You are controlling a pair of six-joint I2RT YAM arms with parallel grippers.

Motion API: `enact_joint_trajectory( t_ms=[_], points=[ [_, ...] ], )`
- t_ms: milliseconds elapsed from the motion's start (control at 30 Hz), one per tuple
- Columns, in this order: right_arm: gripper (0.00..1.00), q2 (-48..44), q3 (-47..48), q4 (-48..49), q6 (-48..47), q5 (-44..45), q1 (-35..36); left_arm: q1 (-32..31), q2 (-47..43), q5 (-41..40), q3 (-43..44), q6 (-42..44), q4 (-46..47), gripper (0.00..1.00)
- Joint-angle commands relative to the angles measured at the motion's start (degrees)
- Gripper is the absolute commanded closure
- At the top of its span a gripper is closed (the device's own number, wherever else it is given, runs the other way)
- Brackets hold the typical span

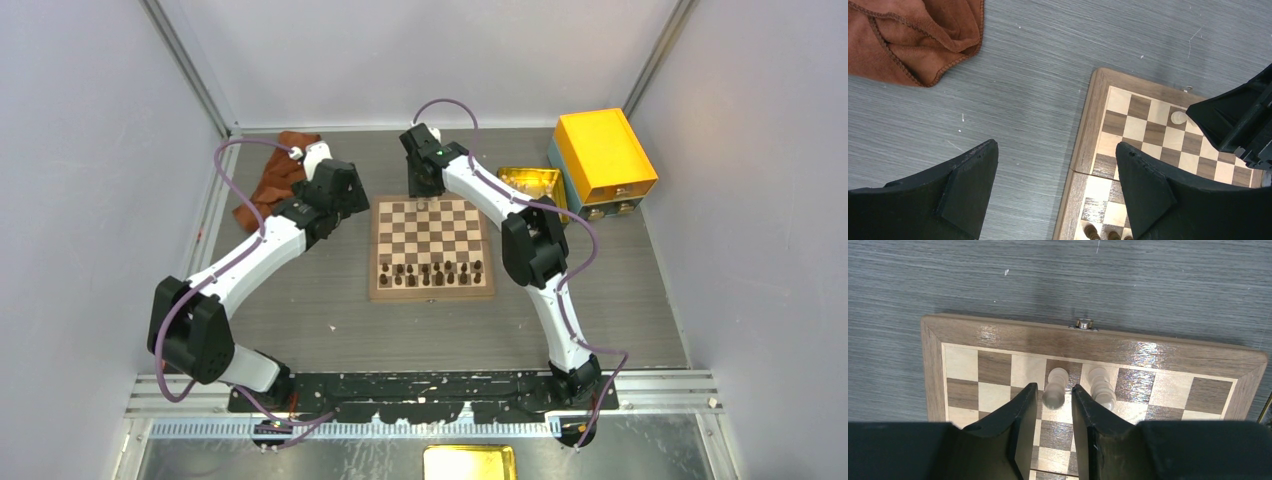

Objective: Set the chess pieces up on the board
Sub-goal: Place the chess piece on the chessboard, then pick up the chess piece from the storage box.

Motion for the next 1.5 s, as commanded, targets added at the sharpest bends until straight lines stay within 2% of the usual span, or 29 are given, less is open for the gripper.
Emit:
enact_joint_trajectory(
  t_ms=[0, 967, 1200, 1333, 1467],
  points=[
    [0.62, -1.4, 0.6, 1.1, -0.4, 0.0, -0.3, 0.0, -0.5, -1.7, 1.4, -1.0, 1.0, 0.12],
    [0.61, -5.0, 5.0, 0.4, -2.8, 0.0, -0.2, 0.0, -0.4, -2.0, 1.6, -1.7, 0.9, 0.12],
    [0.61, -8.1, 3.5, 2.8, -3.8, 0.1, 0.0, 0.0, -0.1, -2.2, 1.7, -1.9, 0.9, 0.12],
    [0.61, -12.1, 1.4, 5.7, -5.4, 2.9, 0.1, 0.0, 0.6, -2.5, 2.4, -1.9, 1.2, 0.12],
    [0.62, -16.8, -0.5, 6.4, -7.1, 9.6, -0.5, 0.0, 2.7, -2.5, 4.7, -1.9, 1.2, 0.12]
  ],
)
